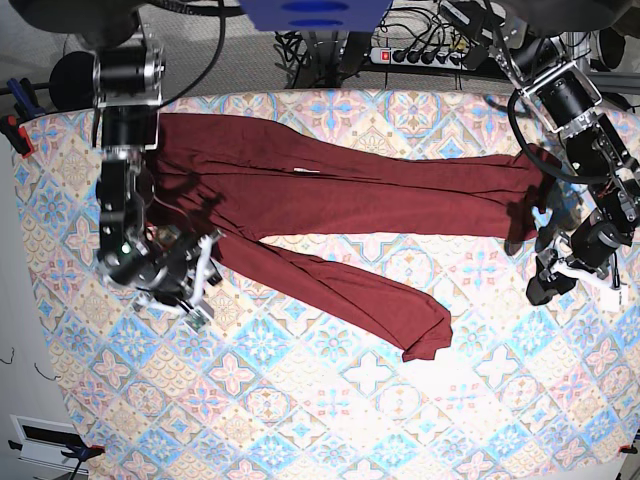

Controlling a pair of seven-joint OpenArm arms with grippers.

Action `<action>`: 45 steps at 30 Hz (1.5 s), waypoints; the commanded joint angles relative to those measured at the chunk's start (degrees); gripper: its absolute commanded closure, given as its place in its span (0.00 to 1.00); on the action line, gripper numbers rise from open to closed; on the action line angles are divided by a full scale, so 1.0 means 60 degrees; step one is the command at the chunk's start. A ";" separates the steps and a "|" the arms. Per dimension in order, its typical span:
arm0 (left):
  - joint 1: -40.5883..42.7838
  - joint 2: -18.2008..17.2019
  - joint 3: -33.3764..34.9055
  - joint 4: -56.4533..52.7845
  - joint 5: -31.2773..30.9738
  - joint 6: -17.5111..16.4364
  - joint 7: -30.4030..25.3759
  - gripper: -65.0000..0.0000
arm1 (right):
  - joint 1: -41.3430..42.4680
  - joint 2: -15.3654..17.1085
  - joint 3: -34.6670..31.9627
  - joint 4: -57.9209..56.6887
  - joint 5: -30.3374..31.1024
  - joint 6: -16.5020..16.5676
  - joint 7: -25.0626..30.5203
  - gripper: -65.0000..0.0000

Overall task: Layout the t-shirt on the table in an organized manner, then fold the t-shirt properly
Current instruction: 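Release the shirt with the right gripper and reach to the hanging sleeve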

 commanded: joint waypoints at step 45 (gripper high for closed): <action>0.0048 -0.0182 -0.0024 0.0161 -0.0227 -0.0038 -0.0135 0.38 | 0.1996 -0.2308 -0.1895 -0.3209 -0.4008 0.0024 0.1941 0.41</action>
